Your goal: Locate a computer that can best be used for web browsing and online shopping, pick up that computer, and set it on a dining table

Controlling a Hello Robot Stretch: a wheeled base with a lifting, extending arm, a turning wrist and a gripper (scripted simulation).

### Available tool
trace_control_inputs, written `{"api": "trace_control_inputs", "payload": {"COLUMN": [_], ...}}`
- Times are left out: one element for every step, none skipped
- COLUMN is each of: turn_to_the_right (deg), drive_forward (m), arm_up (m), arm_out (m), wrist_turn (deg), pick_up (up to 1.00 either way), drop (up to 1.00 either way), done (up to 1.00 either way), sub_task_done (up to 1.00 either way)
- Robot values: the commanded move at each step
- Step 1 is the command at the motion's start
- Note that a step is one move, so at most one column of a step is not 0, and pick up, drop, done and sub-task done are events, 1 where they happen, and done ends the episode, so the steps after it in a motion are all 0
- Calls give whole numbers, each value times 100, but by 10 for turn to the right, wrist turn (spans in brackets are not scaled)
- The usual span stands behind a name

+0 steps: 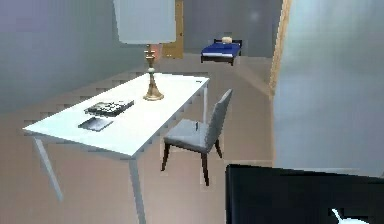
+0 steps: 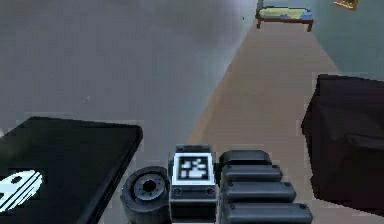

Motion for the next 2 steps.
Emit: {"api": "trace_control_inputs", "payload": {"turn_to_the_right": [60, 0], "drive_forward": [0, 5], "arm_up": [0, 0], "arm_out": [0, 0], "wrist_turn": [0, 0], "pick_up": [0, 0], "drop": [0, 0], "done": [0, 0], "sub_task_done": [0, 0]}}
